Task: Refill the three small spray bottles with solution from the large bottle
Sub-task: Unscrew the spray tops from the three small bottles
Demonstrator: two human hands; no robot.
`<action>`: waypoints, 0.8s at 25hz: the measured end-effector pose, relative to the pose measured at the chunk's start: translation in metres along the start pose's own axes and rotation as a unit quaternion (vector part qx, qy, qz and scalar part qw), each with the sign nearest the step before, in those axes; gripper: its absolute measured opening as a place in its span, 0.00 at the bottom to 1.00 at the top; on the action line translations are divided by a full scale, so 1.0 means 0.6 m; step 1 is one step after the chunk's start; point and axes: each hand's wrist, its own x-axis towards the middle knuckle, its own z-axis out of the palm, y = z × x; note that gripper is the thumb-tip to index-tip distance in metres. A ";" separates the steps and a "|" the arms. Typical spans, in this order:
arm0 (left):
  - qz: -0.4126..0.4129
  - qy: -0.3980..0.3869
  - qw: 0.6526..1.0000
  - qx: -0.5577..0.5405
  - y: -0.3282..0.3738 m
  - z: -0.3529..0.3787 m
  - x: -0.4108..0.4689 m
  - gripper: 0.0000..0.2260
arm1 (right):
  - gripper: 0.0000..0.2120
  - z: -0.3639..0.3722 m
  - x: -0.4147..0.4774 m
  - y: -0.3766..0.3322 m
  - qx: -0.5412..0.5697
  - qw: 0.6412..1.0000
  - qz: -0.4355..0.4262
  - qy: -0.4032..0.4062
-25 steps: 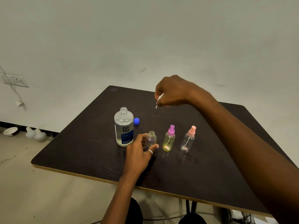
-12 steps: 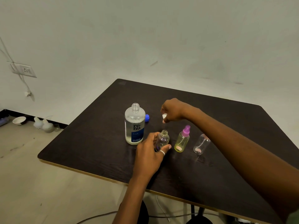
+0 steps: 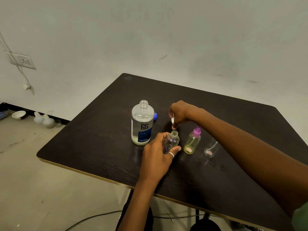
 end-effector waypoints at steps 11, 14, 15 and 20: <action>-0.007 -0.005 1.000 0.002 0.003 -0.001 0.000 0.22 | 0.24 -0.002 -0.010 0.002 -0.013 1.000 -0.007 0.007; -0.009 -0.006 1.000 0.001 0.003 -0.001 0.000 0.22 | 0.27 -0.010 -0.017 0.002 -0.018 1.000 -0.010 0.009; -0.010 -0.007 1.000 -0.002 0.003 0.000 0.000 0.23 | 0.27 -0.016 -0.021 0.002 -0.021 1.000 -0.012 0.012; -0.016 -0.010 1.000 0.010 0.006 -0.001 -0.001 0.22 | 0.22 -0.061 -0.066 0.009 -0.013 0.998 -0.020 0.064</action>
